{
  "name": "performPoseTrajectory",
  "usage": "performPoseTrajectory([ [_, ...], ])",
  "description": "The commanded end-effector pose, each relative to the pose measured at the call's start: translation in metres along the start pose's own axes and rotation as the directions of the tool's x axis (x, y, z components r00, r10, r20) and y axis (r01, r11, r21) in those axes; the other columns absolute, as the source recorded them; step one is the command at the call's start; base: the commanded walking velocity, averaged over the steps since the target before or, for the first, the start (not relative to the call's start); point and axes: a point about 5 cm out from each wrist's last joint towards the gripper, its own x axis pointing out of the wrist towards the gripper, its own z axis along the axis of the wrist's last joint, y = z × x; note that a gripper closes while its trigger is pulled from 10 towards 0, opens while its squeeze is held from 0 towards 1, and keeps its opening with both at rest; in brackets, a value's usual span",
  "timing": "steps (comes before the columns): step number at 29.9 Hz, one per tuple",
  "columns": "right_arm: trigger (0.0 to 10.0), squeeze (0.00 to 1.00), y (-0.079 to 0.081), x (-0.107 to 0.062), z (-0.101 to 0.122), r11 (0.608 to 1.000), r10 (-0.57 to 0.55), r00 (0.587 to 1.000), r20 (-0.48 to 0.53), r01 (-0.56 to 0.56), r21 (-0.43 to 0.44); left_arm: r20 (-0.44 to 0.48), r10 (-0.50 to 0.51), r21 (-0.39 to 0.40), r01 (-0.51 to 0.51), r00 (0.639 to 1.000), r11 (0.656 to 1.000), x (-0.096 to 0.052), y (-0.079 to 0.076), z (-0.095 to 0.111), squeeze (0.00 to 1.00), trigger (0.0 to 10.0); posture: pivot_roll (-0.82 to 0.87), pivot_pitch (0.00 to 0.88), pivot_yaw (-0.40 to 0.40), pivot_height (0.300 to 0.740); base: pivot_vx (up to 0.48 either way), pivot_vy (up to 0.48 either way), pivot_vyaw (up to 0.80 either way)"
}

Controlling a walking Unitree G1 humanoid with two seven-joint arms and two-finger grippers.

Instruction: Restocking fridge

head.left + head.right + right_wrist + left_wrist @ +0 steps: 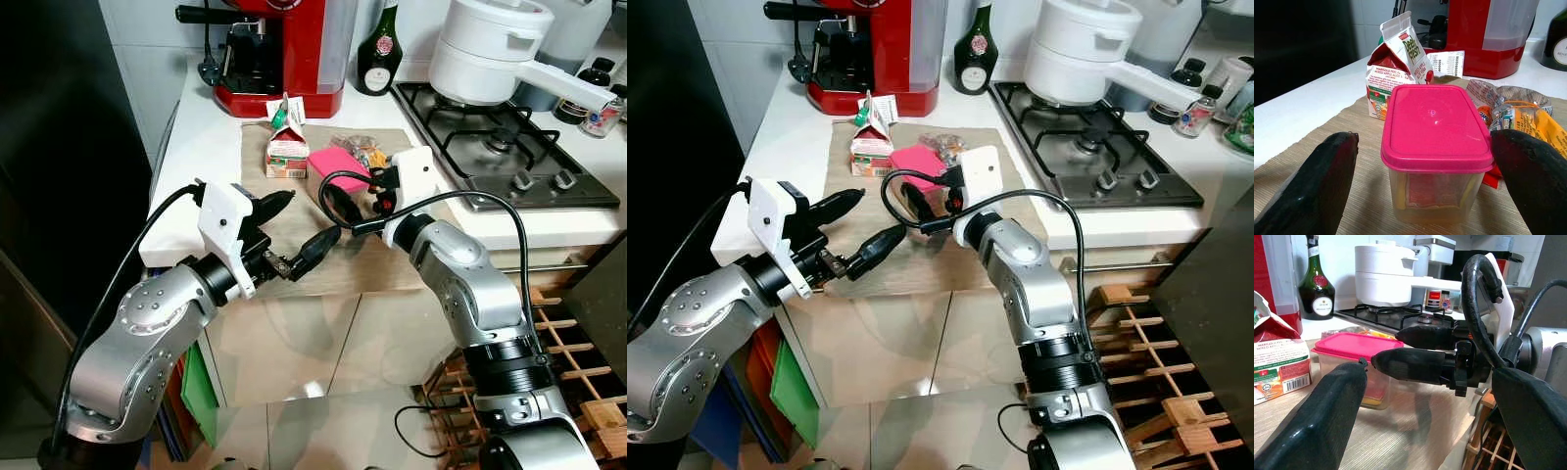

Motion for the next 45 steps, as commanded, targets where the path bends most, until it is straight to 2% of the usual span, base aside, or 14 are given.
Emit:
performPoseTrajectory([
  [1, 10.0, 0.0, 0.001, 0.0, -0.011, 1.0, 0.017, 0.998, -0.061, -0.017, -0.003, 0.022, -0.025, 0.014, 0.024, 0.999, 1.0, 0.002, -0.004, 0.005, 0.0, 10.0, 0.01, 0.0, -0.06, 0.74, 0.0, 0.0, 0.0],
  [33, 10.0, 0.0, 0.01, 0.004, -0.025, 0.997, 0.069, 0.988, -0.139, -0.062, 0.054, 0.021, -0.016, 0.003, 0.016, 1.0, 1.0, 0.002, -0.006, 0.005, 0.0, 10.0, 0.01, 0.0, -0.063, 0.74, 0.0, 0.0, 0.0],
  [45, 10.0, 0.0, 0.009, 0.003, -0.035, 0.996, 0.065, 0.976, -0.21, -0.051, 0.069, 0.025, -0.013, -0.004, 0.013, 1.0, 1.0, 0.003, -0.006, 0.004, 0.0, 10.0, 0.01, 0.0, -0.07, 0.74, 0.0, 0.0, 0.0],
])
